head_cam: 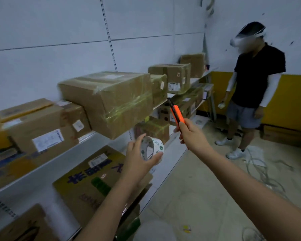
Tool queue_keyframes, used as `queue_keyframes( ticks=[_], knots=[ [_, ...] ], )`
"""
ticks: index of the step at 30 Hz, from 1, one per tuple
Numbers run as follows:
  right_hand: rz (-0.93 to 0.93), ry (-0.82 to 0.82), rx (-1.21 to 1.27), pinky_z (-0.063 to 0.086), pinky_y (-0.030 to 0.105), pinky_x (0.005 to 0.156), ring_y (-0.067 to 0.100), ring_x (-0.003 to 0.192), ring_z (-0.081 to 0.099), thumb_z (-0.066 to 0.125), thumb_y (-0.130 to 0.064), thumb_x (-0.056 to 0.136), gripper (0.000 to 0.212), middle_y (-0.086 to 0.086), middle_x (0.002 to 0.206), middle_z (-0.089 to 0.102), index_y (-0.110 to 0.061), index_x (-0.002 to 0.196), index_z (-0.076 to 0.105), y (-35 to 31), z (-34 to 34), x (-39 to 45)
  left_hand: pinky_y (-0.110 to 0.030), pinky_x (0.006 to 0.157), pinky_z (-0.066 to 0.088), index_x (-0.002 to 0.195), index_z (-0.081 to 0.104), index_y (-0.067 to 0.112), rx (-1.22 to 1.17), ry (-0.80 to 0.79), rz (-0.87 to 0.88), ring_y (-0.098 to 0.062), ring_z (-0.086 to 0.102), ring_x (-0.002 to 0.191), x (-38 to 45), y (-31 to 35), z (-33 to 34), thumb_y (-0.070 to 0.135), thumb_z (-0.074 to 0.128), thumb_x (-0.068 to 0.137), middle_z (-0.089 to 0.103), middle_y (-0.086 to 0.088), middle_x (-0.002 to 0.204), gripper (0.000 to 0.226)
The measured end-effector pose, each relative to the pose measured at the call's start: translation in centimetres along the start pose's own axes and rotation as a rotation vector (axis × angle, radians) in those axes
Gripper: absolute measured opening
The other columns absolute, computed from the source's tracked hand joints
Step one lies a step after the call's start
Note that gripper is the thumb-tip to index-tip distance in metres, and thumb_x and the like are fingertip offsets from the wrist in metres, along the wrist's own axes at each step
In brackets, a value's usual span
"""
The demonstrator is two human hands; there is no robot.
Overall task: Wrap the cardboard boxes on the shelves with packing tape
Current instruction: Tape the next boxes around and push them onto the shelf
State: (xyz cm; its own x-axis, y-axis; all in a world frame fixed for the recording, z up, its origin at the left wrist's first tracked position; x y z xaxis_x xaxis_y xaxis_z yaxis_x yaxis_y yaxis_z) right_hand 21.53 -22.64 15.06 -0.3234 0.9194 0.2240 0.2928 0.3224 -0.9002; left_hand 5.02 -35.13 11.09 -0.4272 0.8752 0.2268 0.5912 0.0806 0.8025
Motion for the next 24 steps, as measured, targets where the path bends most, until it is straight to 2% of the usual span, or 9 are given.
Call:
queue_keyframes(
  ticks=[3,6,8,10,14,18,20,22,24],
  knots=[
    [-0.099,0.004,-0.161,0.047,0.039,0.064,0.028,0.078,0.059,0.034,-0.029,0.106,0.030,0.014,0.094,0.062,-0.010,0.113,0.057,1.4,-1.8,6.0,-0.039,0.105,0.046,0.152,0.025,0.041,0.030,0.004,0.006,-0.016,0.038,0.134,4.5,-0.3,4.2,0.057,0.072,0.081,0.030,0.008,0.145,0.087],
    [-0.214,-0.010,-0.309,0.037,0.027,0.060,0.013,0.076,0.055,0.039,-0.029,0.105,0.030,0.003,0.095,0.057,-0.015,0.126,0.055,3.3,-2.4,11.9,-0.032,0.104,0.043,0.155,0.020,0.038,0.051,0.016,0.018,-0.015,0.035,0.136,9.6,-1.2,8.2,0.060,0.070,0.080,0.029,0.007,0.144,0.093],
    [-0.254,-0.002,-0.345,0.039,0.026,0.066,0.010,0.081,0.054,0.043,-0.030,0.104,0.034,0.001,0.103,0.056,-0.019,0.135,0.051,4.7,-2.9,16.1,-0.027,0.100,0.038,0.156,0.019,0.033,0.041,0.035,0.018,-0.014,0.032,0.138,13.4,-1.6,10.5,0.059,0.070,0.080,0.026,0.006,0.149,0.095],
    [-0.285,-0.017,-0.385,0.040,0.027,0.073,0.010,0.087,0.054,0.046,-0.033,0.103,0.038,0.000,0.109,0.055,-0.022,0.140,0.047,5.9,-2.9,20.7,-0.028,0.098,0.039,0.156,0.021,0.029,0.030,0.067,0.017,-0.014,0.033,0.137,17.5,-2.2,12.5,0.060,0.070,0.079,0.026,0.005,0.150,0.097],
    [-0.301,-0.109,-0.438,0.043,0.030,0.076,0.015,0.094,0.055,0.051,-0.034,0.101,0.042,0.001,0.115,0.057,-0.023,0.141,0.047,7.8,-1.6,30.4,-0.026,0.098,0.041,0.153,0.027,0.026,0.013,0.104,-0.012,-0.012,0.037,0.134,25.4,-3.3,15.1,0.055,0.071,0.081,0.028,0.006,0.148,0.089],
    [-0.327,-0.217,-0.383,0.041,0.028,0.078,0.013,0.094,0.055,0.053,-0.033,0.100,0.041,-0.004,0.116,0.058,-0.022,0.140,0.049,8.8,-0.7,38.5,-0.023,0.101,0.038,0.155,0.026,0.021,0.111,0.137,0.000,-0.013,0.036,0.136,32.8,-2.5,16.8,0.048,0.068,0.087,0.027,0.004,0.149,0.085],
    [-0.274,-0.281,-0.253,0.045,0.026,0.067,0.014,0.081,0.059,0.050,-0.033,0.102,0.036,-0.001,0.107,0.063,-0.025,0.137,0.051,9.7,-0.3,42.1,-0.029,0.105,0.041,0.157,0.021,0.021,0.143,0.152,-0.018,-0.015,0.034,0.138,36.2,-2.4,17.5,0.050,0.064,0.087,0.024,0.005,0.150,0.087],
    [-0.207,-0.348,-0.127,0.044,0.024,0.053,0.016,0.065,0.055,0.046,-0.031,0.104,0.028,0.005,0.091,0.063,-0.027,0.131,0.053,10.7,0.8,45.3,-0.038,0.109,0.043,0.158,0.012,0.025,0.197,0.194,-0.041,-0.017,0.031,0.140,39.3,-2.6,17.7,0.057,0.058,0.086,0.021,0.008,0.153,0.091],
    [-0.229,-0.411,-0.072,0.043,0.026,0.051,0.018,0.062,0.052,0.044,-0.032,0.105,0.025,0.012,0.089,0.062,-0.027,0.127,0.053,11.1,2.7,48.5,-0.039,0.112,0.039,0.158,0.007,0.028,0.244,0.292,-0.095,-0.017,0.026,0.143,42.1,-3.5,17.2,0.057,0.060,0.086,0.019,0.009,0.158,0.094]
  ],
)
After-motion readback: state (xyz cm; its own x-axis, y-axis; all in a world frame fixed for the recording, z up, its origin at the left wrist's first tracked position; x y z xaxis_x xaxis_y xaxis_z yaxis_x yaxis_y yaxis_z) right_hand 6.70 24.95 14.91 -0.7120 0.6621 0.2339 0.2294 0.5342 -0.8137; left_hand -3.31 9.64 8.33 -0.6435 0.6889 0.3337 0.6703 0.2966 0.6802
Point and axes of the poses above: each hand's wrist, its own x-axis towards the middle knuckle, its own z-axis out of the palm, y = z × x, the point moved 8 cm from there along x, towards the middle knuckle
